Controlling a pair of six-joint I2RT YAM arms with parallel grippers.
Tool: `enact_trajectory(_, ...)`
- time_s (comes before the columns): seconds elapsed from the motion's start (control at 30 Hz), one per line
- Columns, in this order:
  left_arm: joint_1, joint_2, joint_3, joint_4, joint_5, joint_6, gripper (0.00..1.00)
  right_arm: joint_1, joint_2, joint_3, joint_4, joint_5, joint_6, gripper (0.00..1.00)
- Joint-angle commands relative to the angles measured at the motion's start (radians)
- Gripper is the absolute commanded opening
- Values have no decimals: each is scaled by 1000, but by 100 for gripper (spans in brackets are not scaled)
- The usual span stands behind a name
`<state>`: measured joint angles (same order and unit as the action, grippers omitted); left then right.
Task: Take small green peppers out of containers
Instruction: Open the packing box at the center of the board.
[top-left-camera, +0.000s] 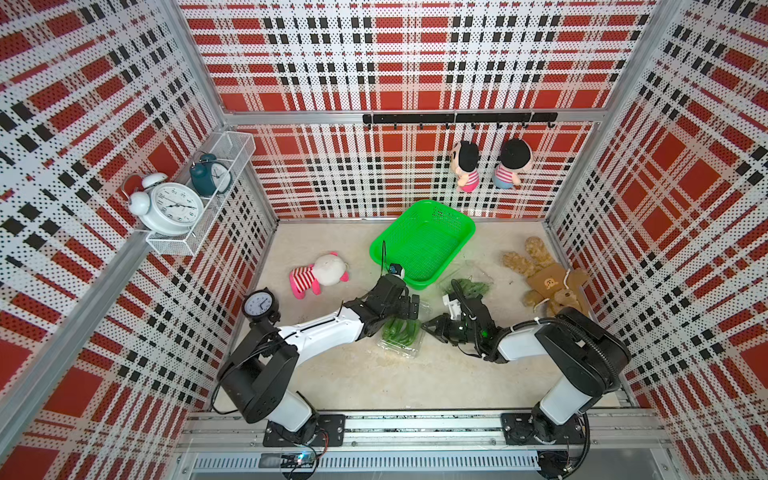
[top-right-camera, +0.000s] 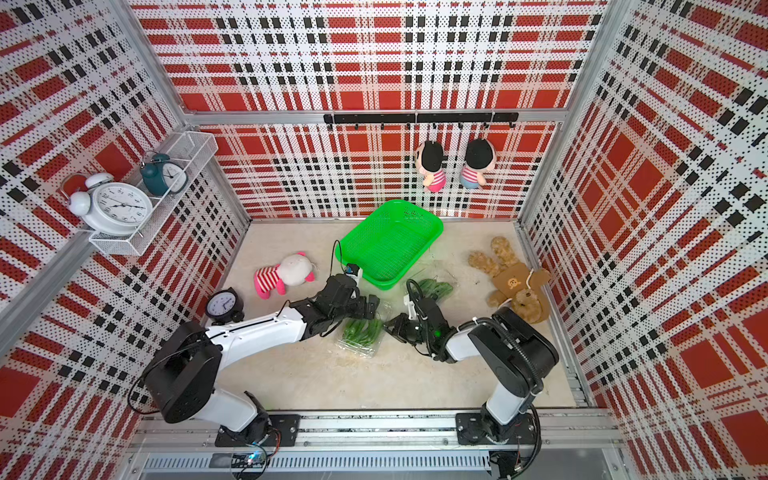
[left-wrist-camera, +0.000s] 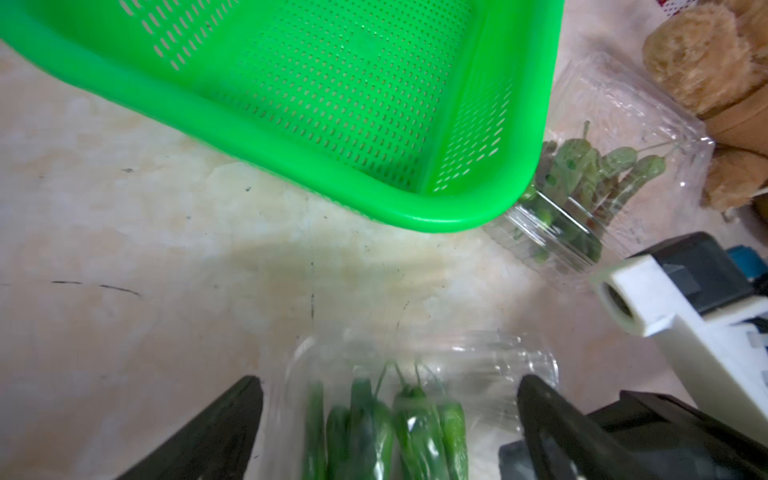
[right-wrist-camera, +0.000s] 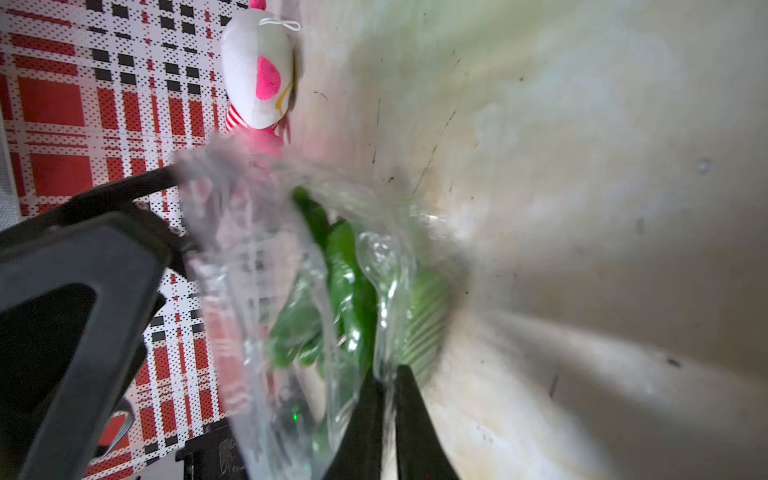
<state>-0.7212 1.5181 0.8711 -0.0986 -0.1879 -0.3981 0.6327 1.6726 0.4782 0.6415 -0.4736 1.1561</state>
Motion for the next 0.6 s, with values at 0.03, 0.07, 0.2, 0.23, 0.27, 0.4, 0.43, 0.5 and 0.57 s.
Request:
enact_trajectory(0.03, -3, -73, 57, -81, -185, 61, 98, -3, -28, 27, -126, 7, -32, 10)
enact_trajectory(0.07, -3, -84, 60, -94, -206, 70, 98, -4, -32, 35, -147, 6, -38, 10)
enact_trajectory(0.2, -3, -123, 69, -137, -229, 93, 98, -2, -50, 61, -215, 2, -56, 9)
enact_trajectory(0.23, -4, -132, 76, -155, -219, 94, 98, -2, -54, 67, -233, 2, -60, 9)
enact_trajectory(0.27, -9, -141, 85, -173, -209, 91, 98, -2, -58, 74, -252, 1, -64, 9)
enact_trajectory(0.4, -93, -216, 98, -231, -169, 81, 98, -2, -85, 105, -345, 7, -90, 9)
enact_trajectory(0.43, -124, -238, 98, -248, -160, 69, 99, -2, -91, 111, -365, 8, -95, 9)
enact_trajectory(0.5, -177, -272, 89, -279, -136, 36, 98, -2, -98, 125, -398, 10, -103, 9)
enact_trajectory(0.57, -234, -295, 77, -303, -129, -20, 98, -2, -97, 136, -419, 10, -108, 9)
